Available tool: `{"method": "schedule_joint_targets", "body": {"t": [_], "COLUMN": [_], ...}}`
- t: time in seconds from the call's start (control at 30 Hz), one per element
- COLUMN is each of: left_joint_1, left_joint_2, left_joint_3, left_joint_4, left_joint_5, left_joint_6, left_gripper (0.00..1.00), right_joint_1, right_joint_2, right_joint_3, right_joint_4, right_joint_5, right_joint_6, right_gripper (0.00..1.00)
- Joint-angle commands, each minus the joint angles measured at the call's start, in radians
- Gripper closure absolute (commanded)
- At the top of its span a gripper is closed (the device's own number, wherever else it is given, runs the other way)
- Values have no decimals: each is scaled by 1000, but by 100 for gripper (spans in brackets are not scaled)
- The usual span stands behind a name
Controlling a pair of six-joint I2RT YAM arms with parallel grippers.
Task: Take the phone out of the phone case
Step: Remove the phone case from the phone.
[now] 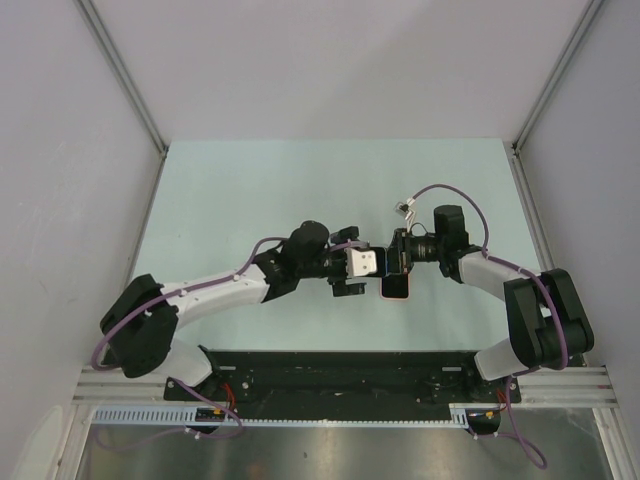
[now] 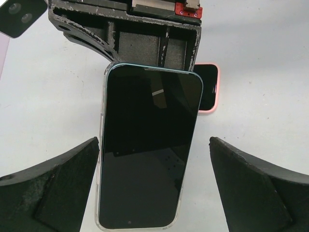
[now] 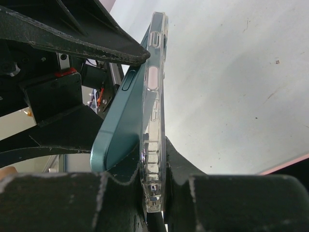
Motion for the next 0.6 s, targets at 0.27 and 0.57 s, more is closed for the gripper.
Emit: {"method": "schedule_joint_targets", "body": {"t": [0.27,0.57], "left_joint_1": [-20,-21], "left_joint_2": [22,28], "left_joint_3": [24,13], "left_joint_4": [50,70], "left_joint_5": [-46,-58], "left_joint_6": [26,15], "left_gripper": [0,12], "right_joint_1": [6,5], "right_joint_2": [-14,-12], "right_joint_3": [48,48], "right_joint_4": [41,45], "right_joint_5": [-89,-94], "right_joint_6": [27,33], "right_gripper": [100,100]}}
